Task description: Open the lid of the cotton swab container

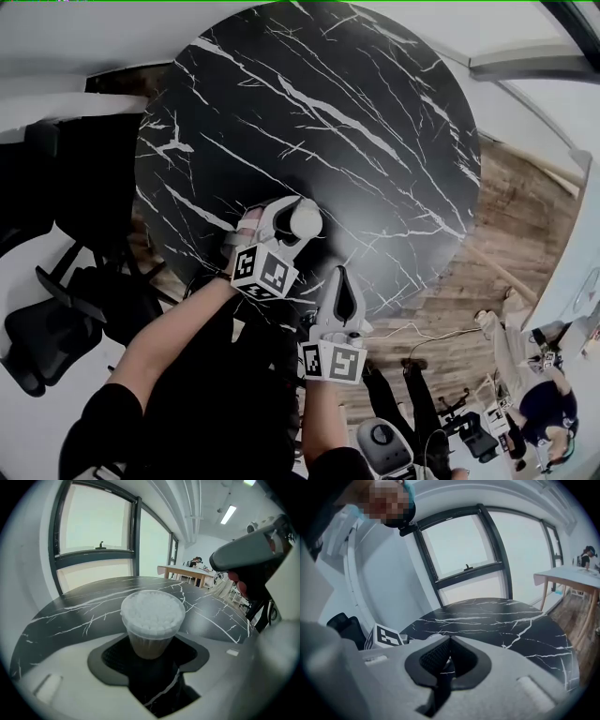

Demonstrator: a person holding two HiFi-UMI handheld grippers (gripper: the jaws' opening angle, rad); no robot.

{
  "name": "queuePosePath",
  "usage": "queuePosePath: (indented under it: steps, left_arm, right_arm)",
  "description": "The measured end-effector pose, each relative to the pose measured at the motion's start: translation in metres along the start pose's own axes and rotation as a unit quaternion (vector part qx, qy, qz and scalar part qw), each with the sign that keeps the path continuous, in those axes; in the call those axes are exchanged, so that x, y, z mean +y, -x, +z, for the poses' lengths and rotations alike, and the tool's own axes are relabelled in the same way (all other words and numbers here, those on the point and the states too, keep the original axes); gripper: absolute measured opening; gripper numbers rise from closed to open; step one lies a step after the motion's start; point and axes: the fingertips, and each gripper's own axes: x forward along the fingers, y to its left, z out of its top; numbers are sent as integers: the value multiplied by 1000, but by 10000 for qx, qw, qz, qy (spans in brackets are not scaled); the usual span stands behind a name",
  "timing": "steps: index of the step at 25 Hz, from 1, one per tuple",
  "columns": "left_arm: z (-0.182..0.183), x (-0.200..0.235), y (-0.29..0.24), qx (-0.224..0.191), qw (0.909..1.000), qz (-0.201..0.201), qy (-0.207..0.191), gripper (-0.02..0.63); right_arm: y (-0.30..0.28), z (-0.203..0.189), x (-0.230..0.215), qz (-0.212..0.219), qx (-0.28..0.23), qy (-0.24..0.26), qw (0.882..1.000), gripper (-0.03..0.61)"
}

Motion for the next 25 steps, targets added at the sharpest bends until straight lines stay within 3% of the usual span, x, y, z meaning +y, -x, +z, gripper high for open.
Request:
queuePosePath:
  steps: [9, 15, 25]
  left_arm:
    - [-2, -4, 0, 23, 9996, -213, -196, 262]
    - [-5, -14, 5, 123, 9976, -382, -558, 262]
    - [13, -42, 26, -37, 9919, -907, -886, 259]
  right_arm:
    - [6, -8, 0, -16, -15, -16, 10000, -4]
    - [13, -9, -3, -43, -76, -13, 10000, -3]
    - [30, -3, 0, -48, -264, -7, 9996, -3]
